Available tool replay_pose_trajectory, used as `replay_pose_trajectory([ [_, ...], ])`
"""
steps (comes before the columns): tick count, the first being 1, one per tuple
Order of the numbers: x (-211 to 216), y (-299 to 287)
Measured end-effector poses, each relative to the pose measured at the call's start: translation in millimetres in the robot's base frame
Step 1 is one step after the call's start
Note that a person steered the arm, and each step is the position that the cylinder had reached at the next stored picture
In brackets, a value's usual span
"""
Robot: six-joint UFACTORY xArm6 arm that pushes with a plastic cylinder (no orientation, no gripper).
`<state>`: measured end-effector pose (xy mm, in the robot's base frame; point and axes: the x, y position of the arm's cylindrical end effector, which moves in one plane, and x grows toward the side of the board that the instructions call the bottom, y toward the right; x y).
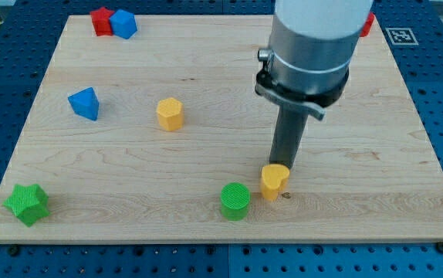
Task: Move the green star to the left side of the green circle
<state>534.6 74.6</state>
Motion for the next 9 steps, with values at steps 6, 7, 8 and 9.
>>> replay_pose_trajectory([
  [6,-30,-153],
  [7,-30,-213],
  [8,-30,-289],
  [9,-30,-362],
])
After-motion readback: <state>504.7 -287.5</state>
